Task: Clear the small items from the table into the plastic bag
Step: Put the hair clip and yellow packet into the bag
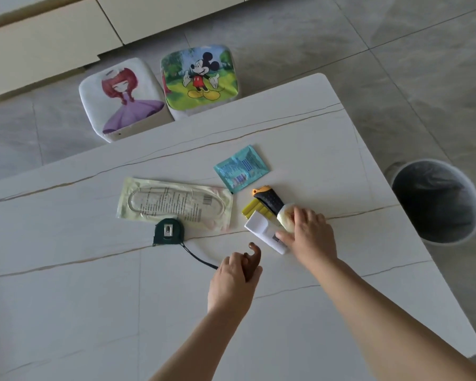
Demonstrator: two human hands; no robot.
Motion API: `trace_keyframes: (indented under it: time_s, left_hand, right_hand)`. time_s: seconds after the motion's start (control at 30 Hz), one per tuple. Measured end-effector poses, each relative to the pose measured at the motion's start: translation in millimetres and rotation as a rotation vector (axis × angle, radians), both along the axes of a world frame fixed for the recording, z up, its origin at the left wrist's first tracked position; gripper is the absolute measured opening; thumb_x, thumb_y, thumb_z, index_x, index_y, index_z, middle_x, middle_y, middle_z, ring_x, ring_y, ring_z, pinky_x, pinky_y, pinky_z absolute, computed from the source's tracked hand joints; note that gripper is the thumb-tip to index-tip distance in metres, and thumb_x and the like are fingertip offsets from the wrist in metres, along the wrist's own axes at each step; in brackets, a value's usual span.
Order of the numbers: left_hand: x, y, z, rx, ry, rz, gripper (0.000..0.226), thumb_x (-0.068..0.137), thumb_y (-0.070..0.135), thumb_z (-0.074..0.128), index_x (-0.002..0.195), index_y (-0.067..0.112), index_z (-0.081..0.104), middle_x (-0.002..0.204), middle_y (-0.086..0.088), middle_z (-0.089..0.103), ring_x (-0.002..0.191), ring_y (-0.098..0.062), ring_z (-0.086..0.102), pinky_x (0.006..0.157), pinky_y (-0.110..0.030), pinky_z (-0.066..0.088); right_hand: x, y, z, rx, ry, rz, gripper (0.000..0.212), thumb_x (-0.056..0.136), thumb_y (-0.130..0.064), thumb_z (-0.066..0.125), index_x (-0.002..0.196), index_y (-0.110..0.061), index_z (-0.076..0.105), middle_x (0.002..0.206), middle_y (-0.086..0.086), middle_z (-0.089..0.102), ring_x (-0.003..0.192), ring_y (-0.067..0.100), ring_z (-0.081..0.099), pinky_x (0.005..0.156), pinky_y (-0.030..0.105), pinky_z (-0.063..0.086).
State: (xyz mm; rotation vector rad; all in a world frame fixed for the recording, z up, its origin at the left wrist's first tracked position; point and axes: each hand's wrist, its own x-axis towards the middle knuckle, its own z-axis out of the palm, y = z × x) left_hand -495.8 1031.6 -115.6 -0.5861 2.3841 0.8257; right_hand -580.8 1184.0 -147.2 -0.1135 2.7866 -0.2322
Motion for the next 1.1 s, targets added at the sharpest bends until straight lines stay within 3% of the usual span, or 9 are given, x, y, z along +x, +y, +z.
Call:
trace_keyframes:
  time_s: [0.13,0.27,0.33,0.47,0.6,0.73,0.87,1.03,1.1]
  left_hand:
    - [6.7,-0.1,3.9,0.077,0.003,0.066,0.023,0.090,0.041,0.055,0.081,0.021,0.045,0.090,0.003,0.051,0.079,-0.016,0.048,0.065,-0.026,0.036]
    - [6.3,2.5,13.9,0.201,-0.047,0.189,0.020,0.090,0.034,0.055,0.101,0.018,0.059,0.091,-0.002,0.058,0.076,-0.016,0.053,0.061,-0.024,0.041]
    - [7.8,5.0,20.9,0.286,-0.080,0.251,0.021,0.089,0.031,0.056,0.109,0.022,0.055,0.088,-0.005,0.066,0.075,-0.018,0.062,0.068,-0.030,0.050]
    - [14.1,17.2,48.0,0.389,-0.112,0.258,0.017,0.086,0.024,0.058,0.101,0.020,0.050,0.075,-0.005,0.069,0.070,-0.021,0.067,0.070,-0.039,0.056]
    - [21.6,33.7,85.6,0.480,-0.145,0.218,0.005,0.087,0.021,0.058,0.088,0.017,0.055,0.073,-0.004,0.064,0.067,-0.017,0.063,0.068,-0.034,0.051]
    - [34.0,52.2,123.0,0.484,-0.155,0.154,0.015,0.086,0.025,0.061,0.080,0.012,0.056,0.070,-0.003,0.058,0.065,-0.017,0.055,0.065,-0.031,0.049]
    - [53.3,79.8,154.8,0.488,-0.181,0.046,0.013,0.087,0.020,0.061,0.085,0.008,0.058,0.067,-0.006,0.058,0.056,-0.019,0.053,0.056,-0.030,0.046]
    - [81.1,137.3,192.9,0.519,-0.156,-0.124,0.007,0.090,0.015,0.060,0.084,0.016,0.057,0.070,-0.008,0.062,0.062,-0.018,0.061,0.054,-0.027,0.051]
    - [96.8,171.1,206.7,0.534,-0.145,-0.220,0.014,0.091,0.017,0.060,0.079,0.021,0.055,0.072,-0.006,0.063,0.062,-0.016,0.062,0.055,-0.024,0.051]
  right_hand:
    - [5.5,2.5,8.4,-0.051,-0.046,-0.201,0.032,0.088,-0.023,0.053,0.114,-0.003,0.054,0.111,0.019,0.059,0.104,0.036,0.052,0.077,0.037,0.041]
    - [11.8,17.2,29.7,-0.463,-0.231,-0.726,0.020,0.090,-0.015,0.049,0.106,-0.004,0.047,0.096,0.014,0.055,0.080,0.029,0.052,0.054,0.027,0.034]
    - [21.9,28.2,39.0,-0.668,-0.262,-0.885,0.024,0.086,-0.013,0.054,0.108,-0.004,0.049,0.097,0.009,0.054,0.081,0.024,0.051,0.056,0.026,0.037]
    - [57.5,48.1,68.9,-0.790,-0.284,-0.999,0.012,0.084,-0.013,0.057,0.096,-0.013,0.057,0.091,0.005,0.058,0.088,0.025,0.056,0.076,0.035,0.048]
    - [92.7,70.3,108.8,-0.916,-0.320,-1.109,0.011,0.080,-0.009,0.056,0.087,-0.017,0.059,0.090,0.004,0.058,0.091,0.025,0.056,0.087,0.041,0.050]
    - [133.7,92.4,149.5,-1.010,-0.261,-1.178,0.011,0.078,-0.005,0.058,0.079,-0.015,0.059,0.084,0.005,0.058,0.084,0.023,0.054,0.076,0.035,0.044]
    - [179.2,116.6,187.6,-1.200,-0.150,-1.339,0.021,0.082,0.003,0.058,0.085,-0.019,0.058,0.091,0.006,0.060,0.087,0.021,0.056,0.079,0.033,0.045]
    - [241.4,156.8,237.0,-1.381,0.040,-1.449,0.028,0.083,0.007,0.057,0.105,-0.011,0.056,0.097,0.009,0.062,0.088,0.021,0.059,0.077,0.033,0.049]
    - [271.4,177.4,258.6,-1.407,0.104,-1.460,0.026,0.082,0.009,0.057,0.095,-0.014,0.057,0.094,0.008,0.061,0.085,0.020,0.059,0.074,0.033,0.049]
